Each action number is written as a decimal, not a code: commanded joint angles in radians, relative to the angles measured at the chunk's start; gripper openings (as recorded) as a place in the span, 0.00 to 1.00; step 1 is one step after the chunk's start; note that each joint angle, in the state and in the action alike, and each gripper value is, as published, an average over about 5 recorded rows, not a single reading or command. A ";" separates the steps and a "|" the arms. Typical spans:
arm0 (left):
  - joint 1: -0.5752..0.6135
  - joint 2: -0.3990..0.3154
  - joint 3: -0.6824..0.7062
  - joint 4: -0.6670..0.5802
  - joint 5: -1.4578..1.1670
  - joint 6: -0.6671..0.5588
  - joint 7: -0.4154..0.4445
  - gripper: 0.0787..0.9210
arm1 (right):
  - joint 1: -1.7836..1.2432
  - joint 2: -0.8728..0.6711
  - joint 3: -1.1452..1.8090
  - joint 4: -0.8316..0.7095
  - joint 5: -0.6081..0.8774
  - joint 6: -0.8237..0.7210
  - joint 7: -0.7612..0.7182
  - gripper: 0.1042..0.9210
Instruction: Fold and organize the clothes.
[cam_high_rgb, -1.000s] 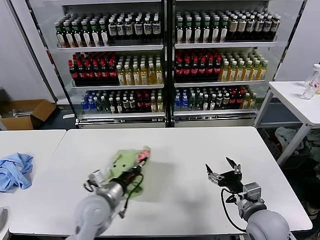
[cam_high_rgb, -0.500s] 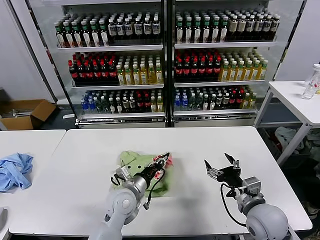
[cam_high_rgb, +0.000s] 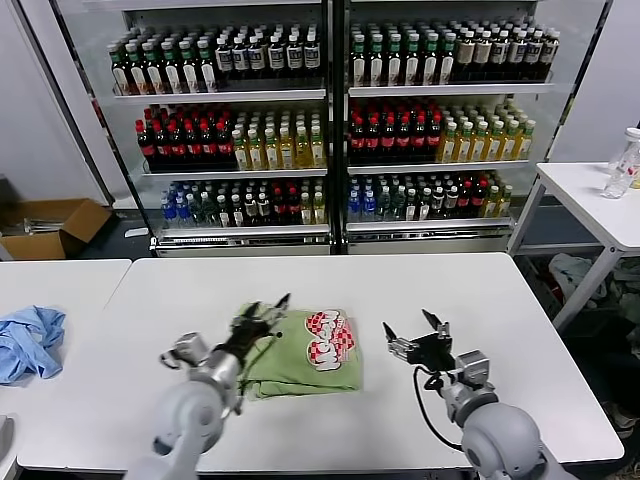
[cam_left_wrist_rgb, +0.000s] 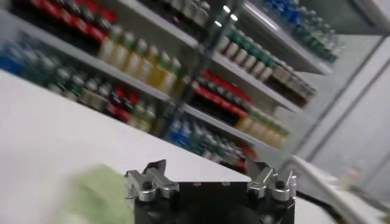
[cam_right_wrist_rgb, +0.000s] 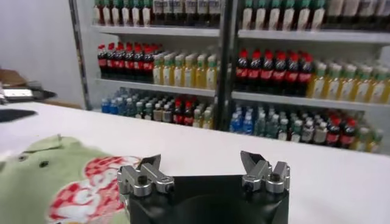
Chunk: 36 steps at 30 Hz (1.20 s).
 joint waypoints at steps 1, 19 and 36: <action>0.241 0.117 -0.265 -0.146 0.193 -0.032 0.041 0.87 | 0.123 0.148 -0.180 -0.130 0.097 -0.045 0.109 0.88; 0.279 0.101 -0.301 -0.147 0.153 -0.041 0.043 0.88 | 0.351 0.368 -0.279 -0.404 0.185 -0.113 0.309 0.88; 0.304 0.089 -0.309 -0.149 0.136 -0.056 0.051 0.88 | 0.367 0.321 -0.327 -0.425 0.195 -0.105 0.285 0.48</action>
